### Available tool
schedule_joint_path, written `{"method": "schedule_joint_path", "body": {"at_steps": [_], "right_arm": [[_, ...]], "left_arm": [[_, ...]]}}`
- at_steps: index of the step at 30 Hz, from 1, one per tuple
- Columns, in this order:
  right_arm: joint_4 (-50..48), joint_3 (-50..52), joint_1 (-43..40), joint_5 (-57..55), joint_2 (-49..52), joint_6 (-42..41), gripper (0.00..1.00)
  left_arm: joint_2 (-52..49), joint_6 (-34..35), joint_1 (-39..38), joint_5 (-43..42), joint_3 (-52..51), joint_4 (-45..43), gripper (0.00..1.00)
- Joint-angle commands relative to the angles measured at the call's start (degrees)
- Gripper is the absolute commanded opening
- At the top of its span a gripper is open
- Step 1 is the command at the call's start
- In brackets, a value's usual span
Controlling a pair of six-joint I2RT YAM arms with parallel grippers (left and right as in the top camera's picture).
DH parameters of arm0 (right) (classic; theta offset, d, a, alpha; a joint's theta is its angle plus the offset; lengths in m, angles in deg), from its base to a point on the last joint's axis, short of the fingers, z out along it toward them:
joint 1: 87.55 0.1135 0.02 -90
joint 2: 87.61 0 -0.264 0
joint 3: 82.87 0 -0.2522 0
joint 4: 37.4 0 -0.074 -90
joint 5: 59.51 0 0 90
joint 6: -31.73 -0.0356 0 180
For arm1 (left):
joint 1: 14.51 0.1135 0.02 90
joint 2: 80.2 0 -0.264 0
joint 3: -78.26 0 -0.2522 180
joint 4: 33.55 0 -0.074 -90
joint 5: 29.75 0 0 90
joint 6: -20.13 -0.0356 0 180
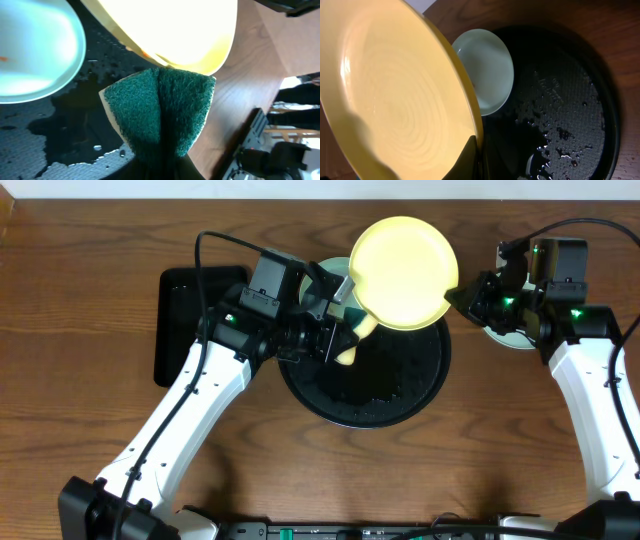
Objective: Clean dirty plates on tray and stack at the side
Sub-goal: 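Carry the yellow plate with right gripper toward the table's right side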
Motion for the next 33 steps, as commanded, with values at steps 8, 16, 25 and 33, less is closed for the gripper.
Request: {"method": "schedule_joint_path", "body": {"at_steps": [8,16,25,33], "right_arm": [[0.11,-1.38,0.59,6.16,0.13,2.25,0.01],[0.55,-1.38,-0.24,7.02,0.13,3.10,0.01],[0.74,-1.38,-0.28,7.19,0.13,3.15,0.01],[-0.28,-1.38,-0.42,9.68,0.13,3.72,0.01]], "left_arm": [[0.55,-1.64,-0.07,5.49,0.09,-2.08,0.08],[0.55,-1.86,0.55,8.04,0.09,-3.48,0.08],[0.55,-1.86,3.87,8.02,0.09,-4.07,0.08],[0.55,-1.84,5.68,8.02,0.09,-4.96,0.08]]}}
